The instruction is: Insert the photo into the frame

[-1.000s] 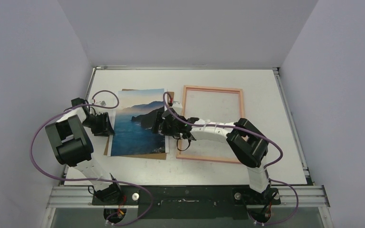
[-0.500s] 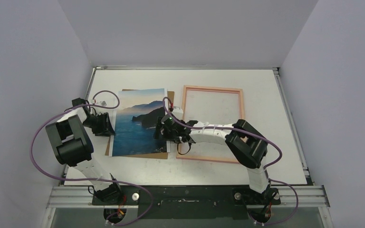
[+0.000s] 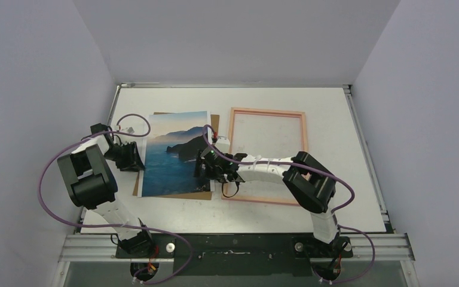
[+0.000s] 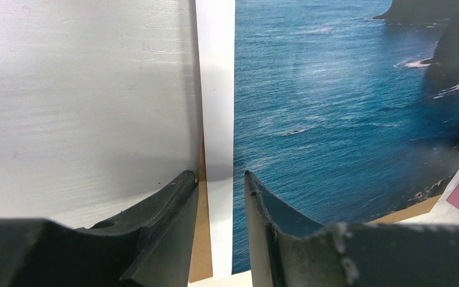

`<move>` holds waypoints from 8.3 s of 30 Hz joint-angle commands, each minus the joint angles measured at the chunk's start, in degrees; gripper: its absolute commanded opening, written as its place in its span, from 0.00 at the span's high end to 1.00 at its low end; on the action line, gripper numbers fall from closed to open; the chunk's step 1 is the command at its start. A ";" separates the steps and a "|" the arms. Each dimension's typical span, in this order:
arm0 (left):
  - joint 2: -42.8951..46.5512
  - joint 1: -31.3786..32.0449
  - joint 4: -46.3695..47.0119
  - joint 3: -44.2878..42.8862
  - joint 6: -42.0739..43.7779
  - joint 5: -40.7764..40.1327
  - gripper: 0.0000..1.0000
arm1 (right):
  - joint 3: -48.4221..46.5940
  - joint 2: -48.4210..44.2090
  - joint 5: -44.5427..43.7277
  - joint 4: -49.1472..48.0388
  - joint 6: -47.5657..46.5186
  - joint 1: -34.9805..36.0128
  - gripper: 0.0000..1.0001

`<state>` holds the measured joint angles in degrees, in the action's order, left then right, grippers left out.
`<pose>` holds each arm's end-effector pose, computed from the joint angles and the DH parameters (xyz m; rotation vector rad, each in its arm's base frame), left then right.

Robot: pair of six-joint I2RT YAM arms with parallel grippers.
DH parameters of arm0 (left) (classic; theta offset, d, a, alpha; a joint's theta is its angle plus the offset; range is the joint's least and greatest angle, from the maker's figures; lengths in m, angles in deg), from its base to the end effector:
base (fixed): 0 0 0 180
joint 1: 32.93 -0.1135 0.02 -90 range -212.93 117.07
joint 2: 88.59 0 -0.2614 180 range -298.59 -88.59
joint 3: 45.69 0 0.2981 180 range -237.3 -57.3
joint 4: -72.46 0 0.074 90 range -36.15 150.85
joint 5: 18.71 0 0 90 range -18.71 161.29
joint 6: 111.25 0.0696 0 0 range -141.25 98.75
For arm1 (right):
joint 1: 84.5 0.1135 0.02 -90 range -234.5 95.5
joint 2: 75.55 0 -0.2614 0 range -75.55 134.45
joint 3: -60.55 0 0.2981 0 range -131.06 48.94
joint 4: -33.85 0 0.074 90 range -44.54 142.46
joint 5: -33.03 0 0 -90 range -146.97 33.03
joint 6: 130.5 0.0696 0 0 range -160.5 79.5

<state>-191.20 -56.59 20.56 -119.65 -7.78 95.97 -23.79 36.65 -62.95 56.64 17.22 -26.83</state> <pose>0.3425 0.1183 0.0903 -0.1987 2.7997 -0.5081 0.2592 0.3959 0.1055 0.0497 2.5990 0.7129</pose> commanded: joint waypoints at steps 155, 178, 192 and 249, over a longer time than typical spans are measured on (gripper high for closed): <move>7.56 -3.50 -23.16 -17.88 2.40 13.43 0.35 | -39.73 10.90 -41.21 67.67 -33.46 14.75 0.95; 6.58 -3.48 -22.62 -16.72 2.52 13.02 0.35 | -17.66 0.52 -45.22 47.61 -50.47 16.87 0.95; 6.48 -3.42 -22.35 -16.14 2.48 12.84 0.35 | -12.38 -1.31 -46.45 43.90 -54.50 16.86 0.95; 6.77 -3.50 -23.05 -15.94 2.91 13.02 0.35 | 0.31 -3.24 -48.88 26.13 -70.13 15.56 0.75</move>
<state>-184.94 -59.94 -2.37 -135.32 -5.70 107.62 -23.58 35.41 -110.12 84.40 -51.74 -10.70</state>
